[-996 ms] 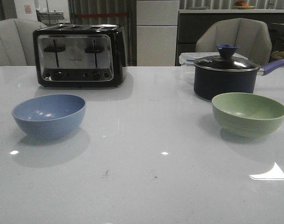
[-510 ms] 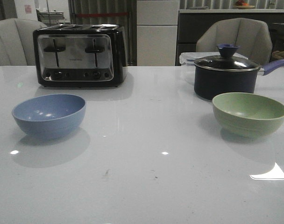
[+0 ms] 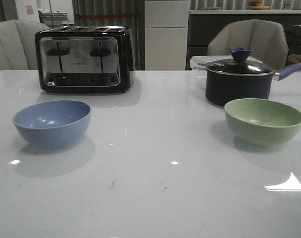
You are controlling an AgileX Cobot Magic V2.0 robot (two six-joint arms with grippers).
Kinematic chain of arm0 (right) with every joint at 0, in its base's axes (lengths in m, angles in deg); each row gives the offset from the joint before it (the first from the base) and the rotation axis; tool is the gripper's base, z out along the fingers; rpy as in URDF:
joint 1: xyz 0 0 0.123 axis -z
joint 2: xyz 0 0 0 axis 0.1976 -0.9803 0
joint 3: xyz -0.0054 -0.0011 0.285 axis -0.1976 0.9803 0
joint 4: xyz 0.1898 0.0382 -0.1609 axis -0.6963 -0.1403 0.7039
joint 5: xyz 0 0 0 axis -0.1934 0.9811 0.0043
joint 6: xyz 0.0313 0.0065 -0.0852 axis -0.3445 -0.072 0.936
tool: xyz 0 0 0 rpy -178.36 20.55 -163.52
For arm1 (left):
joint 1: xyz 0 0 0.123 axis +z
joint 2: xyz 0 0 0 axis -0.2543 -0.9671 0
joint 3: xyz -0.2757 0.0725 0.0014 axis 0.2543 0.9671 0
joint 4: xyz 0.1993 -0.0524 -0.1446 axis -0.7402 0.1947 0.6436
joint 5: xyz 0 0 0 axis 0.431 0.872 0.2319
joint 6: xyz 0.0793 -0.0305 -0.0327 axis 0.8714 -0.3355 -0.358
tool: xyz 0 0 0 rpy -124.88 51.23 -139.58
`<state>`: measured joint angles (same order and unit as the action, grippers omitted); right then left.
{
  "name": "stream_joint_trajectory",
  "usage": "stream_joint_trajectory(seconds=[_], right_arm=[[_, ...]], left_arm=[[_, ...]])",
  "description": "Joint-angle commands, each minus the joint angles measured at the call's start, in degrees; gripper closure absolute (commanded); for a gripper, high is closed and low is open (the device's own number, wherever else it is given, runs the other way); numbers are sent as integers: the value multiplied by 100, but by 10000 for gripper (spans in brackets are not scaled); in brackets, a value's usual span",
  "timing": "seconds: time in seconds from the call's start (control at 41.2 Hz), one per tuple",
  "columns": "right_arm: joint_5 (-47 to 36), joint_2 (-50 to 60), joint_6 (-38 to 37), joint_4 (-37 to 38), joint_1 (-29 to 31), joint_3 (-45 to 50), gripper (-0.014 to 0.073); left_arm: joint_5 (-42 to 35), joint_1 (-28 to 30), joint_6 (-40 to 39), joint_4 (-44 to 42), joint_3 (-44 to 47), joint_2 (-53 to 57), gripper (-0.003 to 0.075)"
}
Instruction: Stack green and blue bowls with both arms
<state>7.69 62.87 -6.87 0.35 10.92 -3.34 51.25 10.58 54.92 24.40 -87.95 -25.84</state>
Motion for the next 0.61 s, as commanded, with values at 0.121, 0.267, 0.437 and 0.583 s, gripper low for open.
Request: stream_joint_trajectory(seconds=[0.121,0.267,0.437,0.583], right_arm=[[106,-787,-2,66,20,-213,567],[227,-1183,-2,66,20,-213,567],[422,-1585,4,66,20,-213,510],[422,-2010,4,66,20,-213,217]], left_arm=[[-283,-38,-4,43,-167,-534,619],[-312,-38,-4,63,-167,-700,619],[-184,-38,-4,64,-167,-818,617],[-68,-38,-4,64,-167,-923,492]])
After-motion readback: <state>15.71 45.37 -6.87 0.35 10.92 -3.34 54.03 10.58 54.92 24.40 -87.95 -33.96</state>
